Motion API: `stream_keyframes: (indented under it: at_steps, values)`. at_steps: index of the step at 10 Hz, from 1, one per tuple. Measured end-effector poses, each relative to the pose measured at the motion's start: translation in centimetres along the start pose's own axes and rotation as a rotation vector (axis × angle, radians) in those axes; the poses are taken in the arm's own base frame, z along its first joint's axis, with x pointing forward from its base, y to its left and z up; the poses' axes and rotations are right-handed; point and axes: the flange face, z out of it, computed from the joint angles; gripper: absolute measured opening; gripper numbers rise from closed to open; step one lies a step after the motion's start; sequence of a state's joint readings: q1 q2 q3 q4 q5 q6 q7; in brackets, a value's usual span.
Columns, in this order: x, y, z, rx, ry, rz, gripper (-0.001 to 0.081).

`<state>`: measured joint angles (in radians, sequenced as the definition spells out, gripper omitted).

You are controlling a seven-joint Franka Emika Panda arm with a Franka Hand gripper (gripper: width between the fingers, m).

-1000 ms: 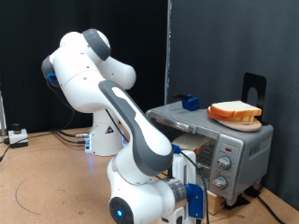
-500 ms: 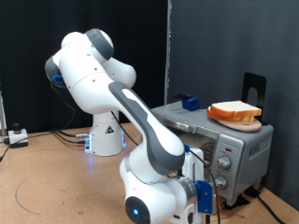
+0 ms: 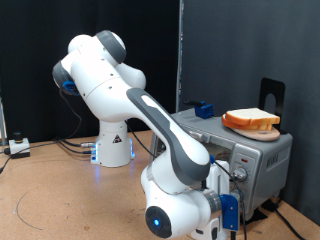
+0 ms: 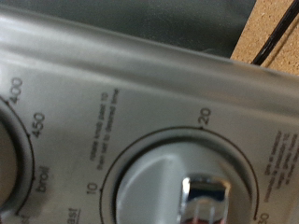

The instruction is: Make a piece of toast with the oven

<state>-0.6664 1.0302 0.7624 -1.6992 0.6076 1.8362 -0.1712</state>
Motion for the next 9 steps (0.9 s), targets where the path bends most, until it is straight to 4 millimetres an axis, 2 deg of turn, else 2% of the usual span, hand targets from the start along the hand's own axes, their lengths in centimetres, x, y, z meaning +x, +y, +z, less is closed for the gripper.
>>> stream_keyframes:
  at_steps: [4,5,6,7,8,9]
  values:
    - [0.30,0.25,0.26,0.015,-0.002,0.008,0.0782]
    - [0.34,0.34,0.34,0.016,-0.003,0.010,0.0610]
    - [0.35,0.38,0.37,0.017,-0.004,0.013,0.0610]
    - [0.36,0.41,0.37,0.017,-0.004,0.016,0.0408]
    - [0.38,0.46,0.34,0.017,-0.003,0.020,0.0408]
    - [0.42,0.49,0.24,0.018,-0.002,0.026,0.0273]
